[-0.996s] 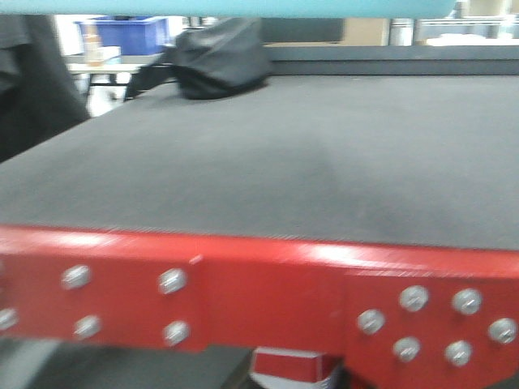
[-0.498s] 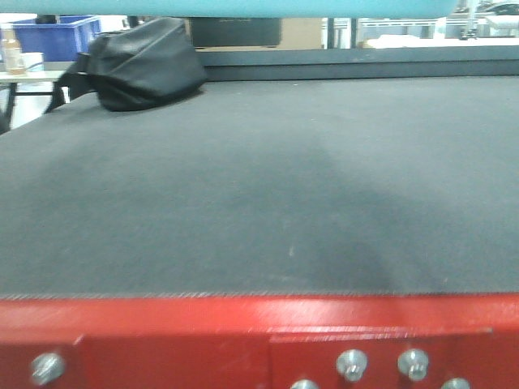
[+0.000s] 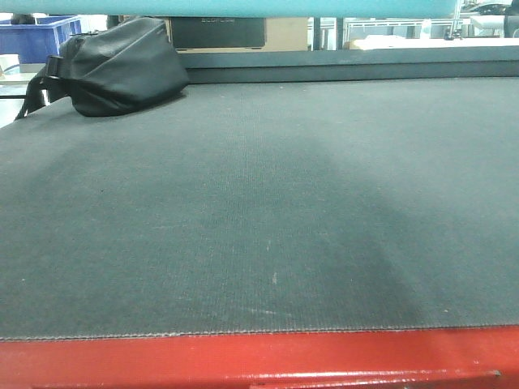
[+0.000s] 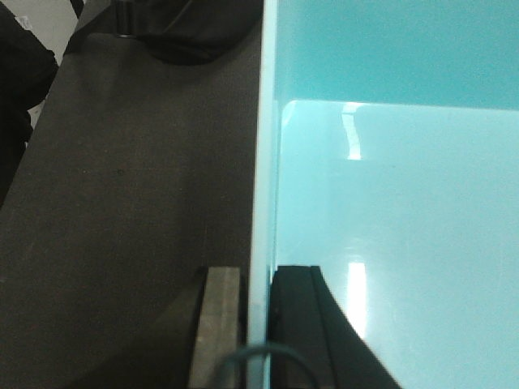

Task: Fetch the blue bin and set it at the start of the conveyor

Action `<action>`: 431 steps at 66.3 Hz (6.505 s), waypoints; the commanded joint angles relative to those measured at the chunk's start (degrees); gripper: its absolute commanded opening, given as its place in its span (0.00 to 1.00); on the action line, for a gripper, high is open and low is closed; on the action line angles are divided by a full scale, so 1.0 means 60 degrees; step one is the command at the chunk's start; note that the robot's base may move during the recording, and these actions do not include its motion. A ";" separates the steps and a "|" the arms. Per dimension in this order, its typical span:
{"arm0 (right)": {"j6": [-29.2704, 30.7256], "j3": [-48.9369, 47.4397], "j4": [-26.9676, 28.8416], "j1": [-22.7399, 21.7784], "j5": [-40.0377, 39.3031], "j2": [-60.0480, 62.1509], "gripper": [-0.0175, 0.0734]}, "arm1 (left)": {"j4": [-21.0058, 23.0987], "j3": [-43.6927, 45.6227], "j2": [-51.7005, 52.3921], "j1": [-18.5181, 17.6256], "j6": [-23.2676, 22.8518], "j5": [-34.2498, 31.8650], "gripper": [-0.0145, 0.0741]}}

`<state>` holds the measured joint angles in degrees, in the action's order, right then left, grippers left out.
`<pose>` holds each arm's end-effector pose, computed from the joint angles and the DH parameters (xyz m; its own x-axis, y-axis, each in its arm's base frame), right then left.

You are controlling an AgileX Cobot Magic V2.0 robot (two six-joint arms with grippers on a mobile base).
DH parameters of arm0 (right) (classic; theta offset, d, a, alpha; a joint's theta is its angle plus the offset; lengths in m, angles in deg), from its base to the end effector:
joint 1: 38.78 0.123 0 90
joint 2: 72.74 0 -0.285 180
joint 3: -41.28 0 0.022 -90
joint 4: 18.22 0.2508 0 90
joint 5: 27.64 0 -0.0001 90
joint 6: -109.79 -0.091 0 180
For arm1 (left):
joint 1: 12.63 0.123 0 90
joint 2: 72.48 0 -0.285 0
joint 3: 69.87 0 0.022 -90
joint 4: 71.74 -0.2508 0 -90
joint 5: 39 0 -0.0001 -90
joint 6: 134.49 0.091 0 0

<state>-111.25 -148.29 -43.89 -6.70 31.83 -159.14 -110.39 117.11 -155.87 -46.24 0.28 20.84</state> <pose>0.2573 0.1212 0.4277 -0.6406 0.1010 -0.7612 0.0339 0.9941 0.1034 0.2476 -0.1055 0.4374 -0.5367 -0.0437 -0.8427 -0.1007 0.9948 0.0125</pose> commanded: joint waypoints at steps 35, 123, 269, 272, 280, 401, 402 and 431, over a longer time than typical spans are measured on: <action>0.0070 -0.0094 -0.0488 -0.0061 0.0219 0.0162 0.01 | -0.0697 0.0026 0.0071 0.0061 -0.0043 0.0096 0.04; 0.0070 0.0676 0.0863 -0.0921 -0.1387 -0.1141 0.01 | 0.2323 -0.0228 -0.1383 0.0673 0.0509 -0.0720 0.04; 0.0070 0.3143 0.0574 -0.1336 -0.3140 0.1012 0.01 | 0.2126 -0.1735 0.0080 0.0881 -0.0327 -0.0603 0.06; 0.0070 0.3143 0.0574 -0.1313 -0.3140 0.1165 0.01 | 0.2163 -0.1735 0.0199 0.0881 -0.0327 -0.0603 0.04; 0.0314 0.3291 0.0551 -0.1313 -0.3210 0.1507 0.01 | 0.2163 -0.2114 0.0617 0.0673 -0.0327 -0.1304 0.04; 0.7532 0.9732 0.3057 -0.3731 -0.9294 0.8746 0.01 | 0.2078 -0.7933 0.6063 0.0199 -0.0327 -0.9216 0.04; 0.7830 0.9933 0.3426 -0.3916 -0.9390 0.8851 0.01 | 0.2078 -0.7933 0.6063 0.0199 -0.0327 -0.9216 0.04; 0.8516 1.3954 0.4959 -0.5929 -1.0138 1.2762 0.01 | 0.2078 -0.7933 0.6063 0.0199 -0.0327 -0.9216 0.04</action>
<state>-60.78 -66.85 -14.58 -41.84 -27.64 -86.22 -97.61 69.53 -119.80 -44.63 -1.41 -33.27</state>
